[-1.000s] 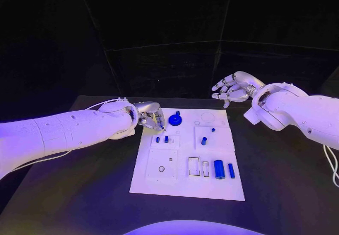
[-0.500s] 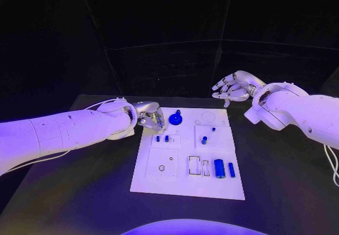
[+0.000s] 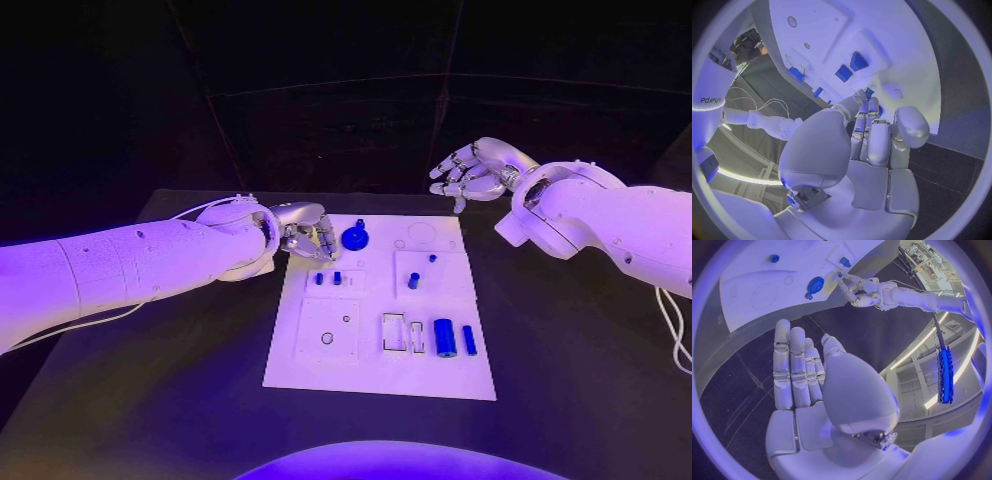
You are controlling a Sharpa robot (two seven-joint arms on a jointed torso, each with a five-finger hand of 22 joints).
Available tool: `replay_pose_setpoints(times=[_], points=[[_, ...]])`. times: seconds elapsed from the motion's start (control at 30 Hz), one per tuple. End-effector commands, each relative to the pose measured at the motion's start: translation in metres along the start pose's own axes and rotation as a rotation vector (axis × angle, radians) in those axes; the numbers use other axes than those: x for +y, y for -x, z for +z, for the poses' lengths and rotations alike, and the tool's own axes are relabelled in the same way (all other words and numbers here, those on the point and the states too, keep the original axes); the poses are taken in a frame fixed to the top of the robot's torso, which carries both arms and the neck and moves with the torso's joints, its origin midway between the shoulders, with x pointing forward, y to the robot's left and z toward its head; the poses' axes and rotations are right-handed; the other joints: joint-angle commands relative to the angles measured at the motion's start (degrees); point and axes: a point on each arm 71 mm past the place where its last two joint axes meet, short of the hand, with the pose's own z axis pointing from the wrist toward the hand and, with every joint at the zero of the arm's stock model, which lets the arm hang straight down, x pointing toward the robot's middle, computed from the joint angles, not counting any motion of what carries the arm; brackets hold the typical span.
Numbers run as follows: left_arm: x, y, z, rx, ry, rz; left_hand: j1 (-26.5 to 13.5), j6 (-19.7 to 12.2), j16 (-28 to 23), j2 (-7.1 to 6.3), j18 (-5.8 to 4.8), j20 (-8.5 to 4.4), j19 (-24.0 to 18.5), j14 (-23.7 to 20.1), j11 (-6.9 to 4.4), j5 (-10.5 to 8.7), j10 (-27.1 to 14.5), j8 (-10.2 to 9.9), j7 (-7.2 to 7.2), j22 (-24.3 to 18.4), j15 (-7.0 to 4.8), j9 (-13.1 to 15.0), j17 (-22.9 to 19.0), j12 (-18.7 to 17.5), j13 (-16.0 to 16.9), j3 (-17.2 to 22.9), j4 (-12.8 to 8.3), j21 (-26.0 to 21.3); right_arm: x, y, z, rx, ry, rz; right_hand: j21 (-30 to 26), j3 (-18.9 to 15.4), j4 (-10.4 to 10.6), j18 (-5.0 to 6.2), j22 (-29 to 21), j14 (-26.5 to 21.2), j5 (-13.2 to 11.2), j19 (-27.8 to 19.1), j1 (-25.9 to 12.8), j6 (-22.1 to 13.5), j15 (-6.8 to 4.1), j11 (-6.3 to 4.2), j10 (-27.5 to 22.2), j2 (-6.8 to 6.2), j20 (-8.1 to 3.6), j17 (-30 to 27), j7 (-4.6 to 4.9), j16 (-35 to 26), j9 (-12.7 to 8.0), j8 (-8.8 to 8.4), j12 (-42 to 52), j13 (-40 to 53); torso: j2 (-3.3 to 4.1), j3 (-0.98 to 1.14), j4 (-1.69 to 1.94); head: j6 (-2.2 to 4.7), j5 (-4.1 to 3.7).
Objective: Assemble the parts on the task board
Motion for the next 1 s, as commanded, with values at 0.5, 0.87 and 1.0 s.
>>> replay_pose_setpoints(times=[0.5, 0.87, 1.0], points=[[-0.0039, 0.0006, -0.0001, -0.010, -0.017, -0.007, 0.76, 0.48, 0.35, 0.10, -1.15, -0.02, 0.26, 1.52, -0.08, -0.17, 0.66, -0.37, 0.10, 0.05, -0.30, -0.11, 0.09, -0.39, -0.04, 0.54, -0.10, 0.27, 0.0015, 0.0007, 0.0001, 0.001, 0.009, 0.002, -0.17, -0.34, -0.07, 0.18, -0.06, -0.29, 0.21, 0.51, 0.68, -0.48, -0.13, -0.07, -0.37, -0.03, 0.03, -0.08, 0.06, 0.21, -0.05, 0.17, 0.37, -0.07, 0.02, -0.07, 0.08, -0.07, 0.13], [-0.0054, 0.0017, -0.0015, -0.030, -0.028, -0.008, 0.80, 0.55, 0.34, 0.12, -1.15, -0.02, 0.26, 1.52, -0.07, -0.17, 0.74, -0.38, 0.13, 0.07, -0.30, -0.12, 0.06, -0.43, -0.04, 0.62, -0.15, 0.28, 0.0014, 0.0000, 0.0003, 0.003, 0.009, 0.002, -0.20, -0.38, -0.08, 0.18, -0.06, -0.31, 0.23, 0.52, 0.77, -0.55, -0.13, -0.07, -0.39, -0.07, 0.03, -0.09, 0.06, 0.22, -0.07, 0.18, 0.39, -0.14, -0.01, -0.06, 0.07, -0.08, 0.18], [-0.0054, 0.0023, -0.0015, -0.037, -0.029, -0.008, 0.83, 0.62, 0.40, 0.13, -1.14, -0.02, 0.24, 1.53, -0.07, -0.17, 0.80, -0.38, 0.15, 0.05, -0.30, -0.13, 0.12, -0.46, -0.03, 0.69, -0.18, 0.26, 0.0012, -0.0002, 0.0003, 0.003, 0.009, 0.002, -0.20, -0.38, -0.08, 0.18, -0.06, -0.31, 0.23, 0.52, 0.77, -0.55, -0.13, -0.07, -0.39, -0.07, 0.03, -0.09, 0.06, 0.22, -0.07, 0.18, 0.39, -0.14, 0.01, -0.04, -0.01, -0.07, 0.16]])
